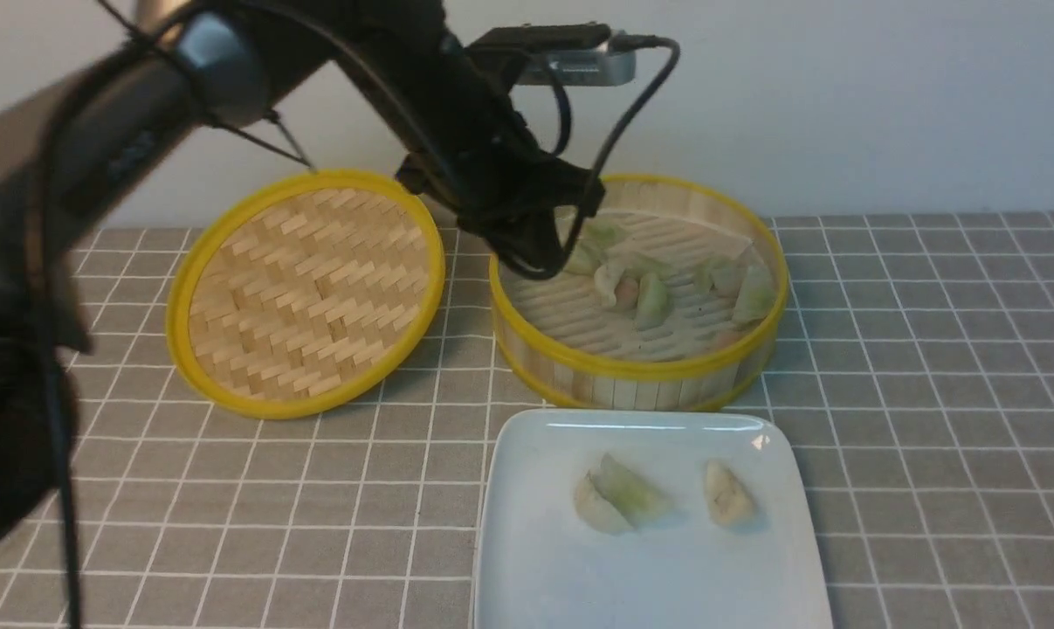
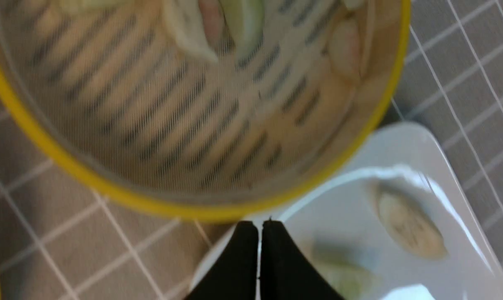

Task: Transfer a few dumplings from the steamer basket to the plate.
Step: Use the left arm to grab a dumpling from the steamer

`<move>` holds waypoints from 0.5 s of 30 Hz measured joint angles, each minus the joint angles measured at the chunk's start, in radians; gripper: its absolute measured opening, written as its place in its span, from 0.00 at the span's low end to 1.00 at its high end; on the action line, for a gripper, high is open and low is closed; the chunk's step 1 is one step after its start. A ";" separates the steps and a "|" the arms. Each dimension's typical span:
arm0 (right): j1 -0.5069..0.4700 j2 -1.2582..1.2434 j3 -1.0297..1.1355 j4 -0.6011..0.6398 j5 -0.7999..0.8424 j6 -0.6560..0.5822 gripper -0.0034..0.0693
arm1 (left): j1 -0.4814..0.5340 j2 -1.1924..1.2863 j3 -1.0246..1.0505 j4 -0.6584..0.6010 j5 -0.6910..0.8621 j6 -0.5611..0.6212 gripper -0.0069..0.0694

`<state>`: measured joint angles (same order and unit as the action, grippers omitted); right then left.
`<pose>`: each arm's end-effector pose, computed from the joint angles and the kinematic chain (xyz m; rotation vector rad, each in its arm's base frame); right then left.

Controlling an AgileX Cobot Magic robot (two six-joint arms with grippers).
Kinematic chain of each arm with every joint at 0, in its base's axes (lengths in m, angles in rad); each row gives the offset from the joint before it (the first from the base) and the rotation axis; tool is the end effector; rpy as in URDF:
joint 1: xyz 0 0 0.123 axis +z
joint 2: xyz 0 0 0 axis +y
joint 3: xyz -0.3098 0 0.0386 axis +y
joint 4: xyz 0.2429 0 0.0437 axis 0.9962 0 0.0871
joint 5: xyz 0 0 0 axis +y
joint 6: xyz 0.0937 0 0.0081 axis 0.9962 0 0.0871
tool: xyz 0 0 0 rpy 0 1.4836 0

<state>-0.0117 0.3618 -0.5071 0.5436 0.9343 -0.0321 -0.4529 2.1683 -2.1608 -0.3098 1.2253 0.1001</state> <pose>0.0276 0.0388 0.2970 0.1131 2.2003 0.6394 0.4268 -0.2377 0.3178 0.6900 2.6435 -0.5293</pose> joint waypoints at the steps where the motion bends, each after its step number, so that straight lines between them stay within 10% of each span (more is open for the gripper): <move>1: 0.000 0.068 -0.056 -0.042 0.100 -0.002 0.03 | -0.012 0.053 -0.072 0.019 0.000 -0.016 0.08; 8: 0.001 0.356 -0.366 -0.304 0.309 -0.002 0.03 | -0.057 0.302 -0.432 0.092 0.011 -0.048 0.08; 15: 0.001 0.384 -0.389 -0.314 0.325 -0.003 0.03 | -0.056 0.395 -0.519 0.157 0.023 -0.045 0.09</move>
<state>-0.0108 0.7455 -0.8963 0.2298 1.2592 -0.0353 -0.5085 2.5628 -2.6797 -0.1526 1.2487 0.0548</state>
